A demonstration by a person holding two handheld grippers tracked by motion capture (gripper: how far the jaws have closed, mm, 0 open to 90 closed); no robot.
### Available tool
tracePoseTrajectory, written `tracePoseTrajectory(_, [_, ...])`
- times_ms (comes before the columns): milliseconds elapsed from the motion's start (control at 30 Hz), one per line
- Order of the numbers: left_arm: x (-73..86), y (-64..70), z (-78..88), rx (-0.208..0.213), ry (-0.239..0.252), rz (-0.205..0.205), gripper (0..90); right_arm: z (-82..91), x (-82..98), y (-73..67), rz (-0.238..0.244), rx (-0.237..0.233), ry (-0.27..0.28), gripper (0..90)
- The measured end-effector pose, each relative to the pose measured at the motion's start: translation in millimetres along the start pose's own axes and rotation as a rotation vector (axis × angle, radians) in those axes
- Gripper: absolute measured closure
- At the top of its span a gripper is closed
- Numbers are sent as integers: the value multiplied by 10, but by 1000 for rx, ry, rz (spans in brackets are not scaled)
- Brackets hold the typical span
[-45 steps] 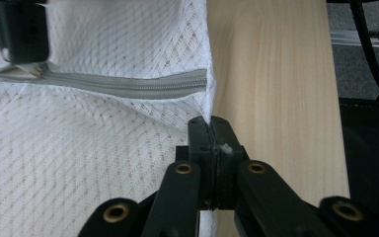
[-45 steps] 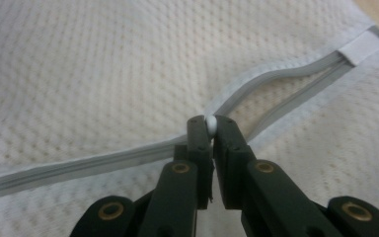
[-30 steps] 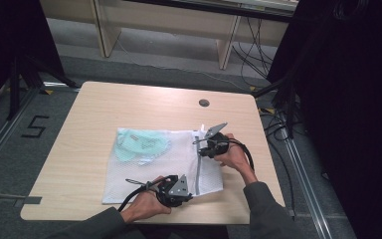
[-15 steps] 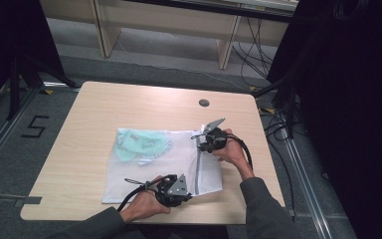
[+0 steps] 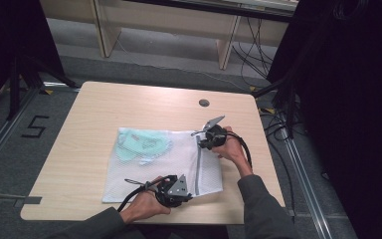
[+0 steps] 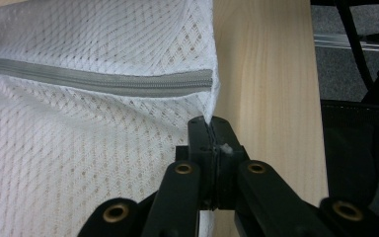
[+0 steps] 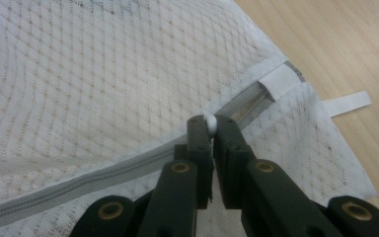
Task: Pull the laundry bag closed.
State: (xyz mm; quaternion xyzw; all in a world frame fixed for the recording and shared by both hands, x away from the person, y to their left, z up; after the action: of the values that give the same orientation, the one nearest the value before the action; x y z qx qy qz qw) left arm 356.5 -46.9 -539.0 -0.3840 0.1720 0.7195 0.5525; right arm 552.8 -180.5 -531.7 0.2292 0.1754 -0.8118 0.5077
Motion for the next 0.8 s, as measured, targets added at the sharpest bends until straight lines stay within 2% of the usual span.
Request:
tracePoseTrajectory(33, [-15, 22, -18, -6, 26, 42, 890, 3, 2, -6, -3, -12, -7, 868])
tracePoseTrajectory(100, [-10, 13, -14, -9, 20, 34, 890, -9, -16, 17, 21, -12, 2, 868])
tracePoseTrajectory(133, [-11, 11, -9, -5, 19, 35, 890, -9, -21, 24, 11, 1, 2, 868])
tracePoseTrajectory(167, [-15, 17, -11, -6, 24, 39, 890, -12, -24, 26, 10, -7, 1, 867])
tracePoseTrajectory(200, [-15, 17, -11, -6, 24, 39, 890, -17, -30, 43, 9, 11, 6, 868])
tracePoseTrajectory(267, [6, -4, 8, 3, -9, -13, 890, -24, -42, 55, 6, 12, 2, 868])
tracePoseTrajectory(333, [-12, 26, -19, -6, 23, 39, 890, -38, -56, 77, 23, 4, 7, 867])
tracePoseTrajectory(367, [-12, 26, -19, -6, 23, 39, 890, -38, -56, 77, 23, 4, 7, 867])
tracePoseTrajectory(400, [-9, 20, -16, -5, 20, 34, 890, -42, -59, 77, 4, 9, 8, 867])
tracePoseTrajectory(433, [8, -5, 6, 2, -10, -16, 890, -44, -63, 84, 8, 9, 6, 867])
tracePoseTrajectory(467, [8, -5, 6, 2, -10, -16, 890, -44, -63, 84, 8, 9, 6, 867])
tracePoseTrajectory(500, [-16, 30, -15, -4, 25, 40, 890, -49, -68, 100, 4, 24, 8, 867])
tracePoseTrajectory(600, [-9, 25, -12, -7, 18, 30, 890, -51, -70, 108, -1, 15, 6, 867])
tracePoseTrajectory(633, [-5, 13, -6, -6, 11, 18, 890, -61, -76, 133, 0, 29, 18, 867])
tracePoseTrajectory(667, [-14, 20, -13, -6, 24, 41, 890, -62, -78, 131, -2, 25, 19, 867])
tracePoseTrajectory(767, [-7, 10, -10, -6, 15, 29, 890, -60, -75, 128, -18, 16, 19, 867])
tracePoseTrajectory(800, [9, -6, 5, -2, -10, -16, 890, -61, -76, 138, -11, 21, 22, 867])
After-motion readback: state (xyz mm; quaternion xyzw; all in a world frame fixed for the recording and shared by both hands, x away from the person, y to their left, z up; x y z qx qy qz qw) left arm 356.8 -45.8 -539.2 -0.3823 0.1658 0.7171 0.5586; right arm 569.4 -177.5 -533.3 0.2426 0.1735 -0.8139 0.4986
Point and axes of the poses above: each handheld gripper's, and its own axes: z roughly backward along the jaws, x roughly out of its underside, y roughly to its right, the point moved 6 cm from there along -z, roughly forward along the jaws, and after that the axes turned 9 degrees about -x, right-handed, at the moved point
